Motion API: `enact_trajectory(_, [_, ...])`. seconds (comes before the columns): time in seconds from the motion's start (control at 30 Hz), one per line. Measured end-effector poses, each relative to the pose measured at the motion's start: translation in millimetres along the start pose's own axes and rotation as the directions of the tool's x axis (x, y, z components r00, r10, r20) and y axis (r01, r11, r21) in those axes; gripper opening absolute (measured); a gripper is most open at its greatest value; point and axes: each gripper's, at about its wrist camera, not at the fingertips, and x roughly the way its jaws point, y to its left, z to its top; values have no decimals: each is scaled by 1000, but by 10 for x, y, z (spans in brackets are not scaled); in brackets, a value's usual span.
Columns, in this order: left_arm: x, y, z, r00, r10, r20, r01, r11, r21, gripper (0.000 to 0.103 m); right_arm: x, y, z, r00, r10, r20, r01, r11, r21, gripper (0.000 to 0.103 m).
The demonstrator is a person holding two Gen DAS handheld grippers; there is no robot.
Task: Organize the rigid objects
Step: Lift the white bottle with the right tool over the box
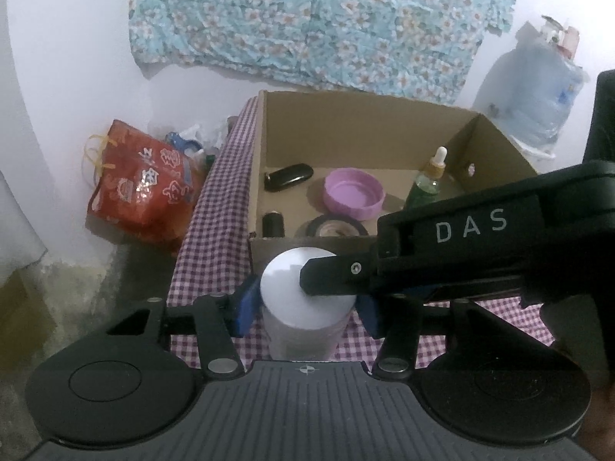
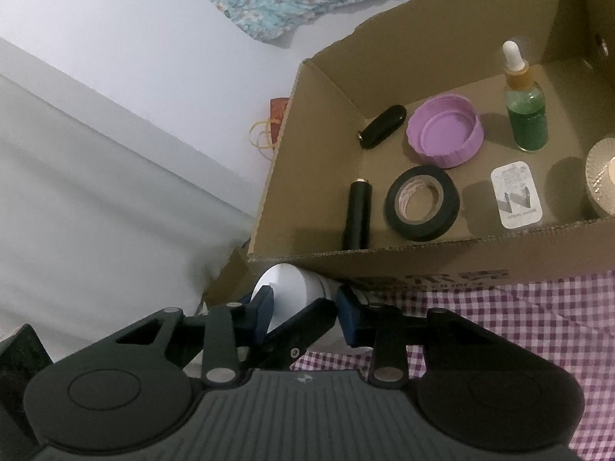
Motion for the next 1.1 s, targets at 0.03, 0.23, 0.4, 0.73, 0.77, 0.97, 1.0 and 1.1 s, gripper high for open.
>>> enact_trajectory(0.03, [-14,-2,2,1000,-1,1,1,1000,-1,52,0,5,4,1000,0,0,0,1000,-1,39])
enact_trajectory(0.23, [-244,-47,27,1000,2,27,-3,1000,14,52,-140,102,-35,1000,23,5,-23,1000,-10,39])
enact_trajectory(0.4, [-584,-163,197,996,-4,87,1,999,39,52,-459,311,-49,996,65,57,-62,997,-54,39])
enact_trajectory(0.73, [-769,-788,1017,962,-101,254,70,989,129,52,-1447,558,527,957,85,278,-37,984,-172,39])
enact_trajectory(0.77, [-704,-871,1093,960,-122,253,91,987,130,52,-1516,531,603,952,71,296,-19,984,-176,39])
enact_trajectory(0.97, [-50,-1413,1456,961,-219,168,199,972,127,52,-1684,55,1156,941,-26,337,71,990,-122,40])
enact_trajectory(1.0, [46,-1475,1484,962,-228,149,210,970,124,52,-1660,-62,1243,942,-41,333,82,991,-109,40])
enact_trajectory(1.1, [394,-1651,1540,966,-241,91,230,966,122,52,-1587,-387,1442,945,-81,317,110,991,-74,40])
